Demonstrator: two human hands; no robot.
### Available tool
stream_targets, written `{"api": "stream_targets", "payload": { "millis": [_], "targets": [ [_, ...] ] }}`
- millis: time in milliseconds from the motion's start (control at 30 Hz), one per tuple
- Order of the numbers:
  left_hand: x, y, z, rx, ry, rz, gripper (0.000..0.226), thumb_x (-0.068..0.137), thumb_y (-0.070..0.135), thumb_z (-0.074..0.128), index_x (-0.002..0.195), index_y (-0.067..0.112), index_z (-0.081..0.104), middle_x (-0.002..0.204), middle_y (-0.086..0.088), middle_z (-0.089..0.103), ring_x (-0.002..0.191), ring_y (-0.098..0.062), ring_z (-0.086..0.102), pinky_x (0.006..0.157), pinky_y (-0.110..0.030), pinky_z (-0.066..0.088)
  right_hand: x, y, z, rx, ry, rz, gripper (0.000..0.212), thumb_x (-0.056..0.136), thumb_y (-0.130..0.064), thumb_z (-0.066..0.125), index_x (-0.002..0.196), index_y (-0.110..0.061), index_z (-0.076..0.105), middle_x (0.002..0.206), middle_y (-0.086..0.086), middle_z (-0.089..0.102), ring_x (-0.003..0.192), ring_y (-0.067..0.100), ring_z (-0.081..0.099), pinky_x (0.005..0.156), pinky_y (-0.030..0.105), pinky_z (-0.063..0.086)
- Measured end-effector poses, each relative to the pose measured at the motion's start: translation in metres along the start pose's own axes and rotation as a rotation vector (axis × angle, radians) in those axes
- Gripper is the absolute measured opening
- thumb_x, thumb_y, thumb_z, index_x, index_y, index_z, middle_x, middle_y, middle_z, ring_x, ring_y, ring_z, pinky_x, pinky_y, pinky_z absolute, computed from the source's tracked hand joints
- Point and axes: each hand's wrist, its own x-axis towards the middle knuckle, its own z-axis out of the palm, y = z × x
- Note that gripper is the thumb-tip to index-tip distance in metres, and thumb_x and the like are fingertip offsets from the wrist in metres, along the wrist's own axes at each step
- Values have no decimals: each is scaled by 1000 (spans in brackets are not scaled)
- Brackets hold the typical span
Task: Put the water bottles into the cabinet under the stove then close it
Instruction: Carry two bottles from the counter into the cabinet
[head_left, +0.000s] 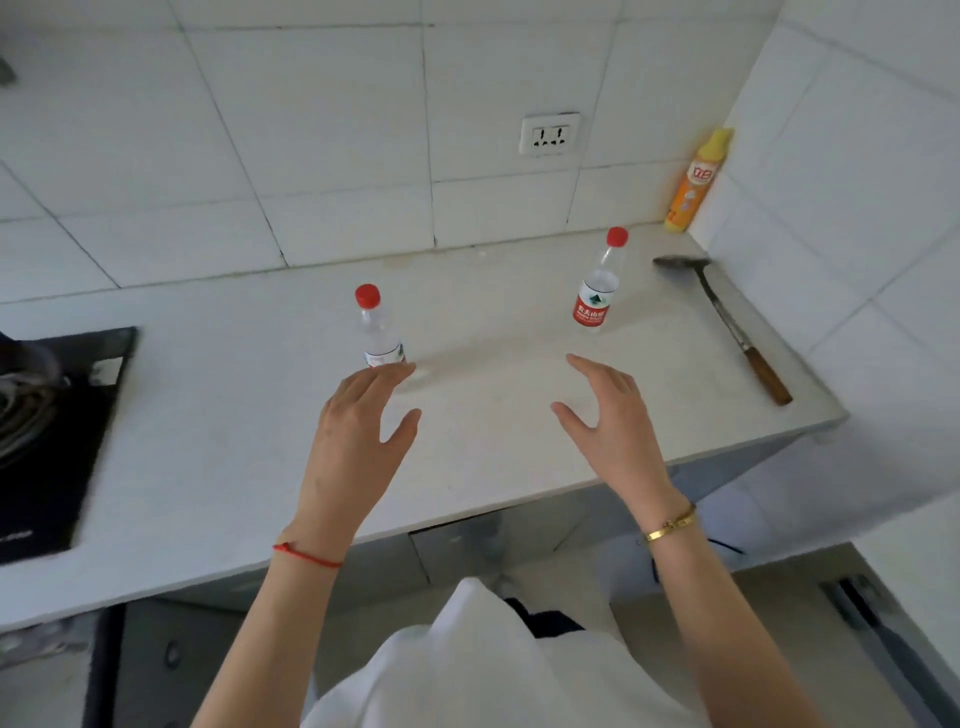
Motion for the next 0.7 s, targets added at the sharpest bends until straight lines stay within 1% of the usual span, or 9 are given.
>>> {"api": "stream_targets", "payload": {
  "millis": [133,200,333,400,500,600,700],
  "targets": [
    [22,12,17,42,86,-85,44,84,13,70,126,16,59,125,-2,64,118,-21,56,101,-42,48,53,17,-7,17,-56,-122,54,90,-28,64,139,-19,45,137,-2,52,128,16,41,105,22,32],
    [29,16,22,63,125,-132,45,84,13,70,127,18,58,127,-1,63,120,-21,56,102,-43,48,75,23,-7,38,-84,-175,53,89,-27,65,138,-19,46,135,-2,53,128,17,43,106,23,34],
    [43,20,28,115,190,-179,45,84,12,70,127,16,59,126,-1,64,118,-21,56,100,-39,48,106,27,1,84,-150,-260,53,89,-26,65,138,-19,46,135,-2,54,128,18,45,105,21,32],
    [51,19,29,149,201,-195,45,84,13,69,128,15,59,126,-2,63,118,-22,56,101,-35,45,117,27,5,99,-168,-287,53,88,-25,66,138,-18,47,134,-2,54,127,18,44,105,20,31],
    [65,12,29,194,207,-226,46,84,12,69,129,13,57,128,-3,63,120,-23,55,101,-35,44,130,27,13,105,-186,-317,53,88,-25,66,138,-19,47,134,-2,54,126,18,43,103,15,27],
    [85,-2,30,220,215,-265,47,85,11,67,130,13,56,129,-4,61,122,-25,53,102,-35,43,141,26,19,113,-205,-328,53,89,-26,65,139,-20,46,135,-3,53,127,17,41,103,18,29],
    [108,-21,31,230,179,-317,48,88,14,63,135,16,52,134,-3,58,126,-25,50,104,-36,41,150,24,24,113,-213,-321,54,89,-26,64,139,-21,45,136,-3,53,129,16,40,103,20,31]
  ]
}}
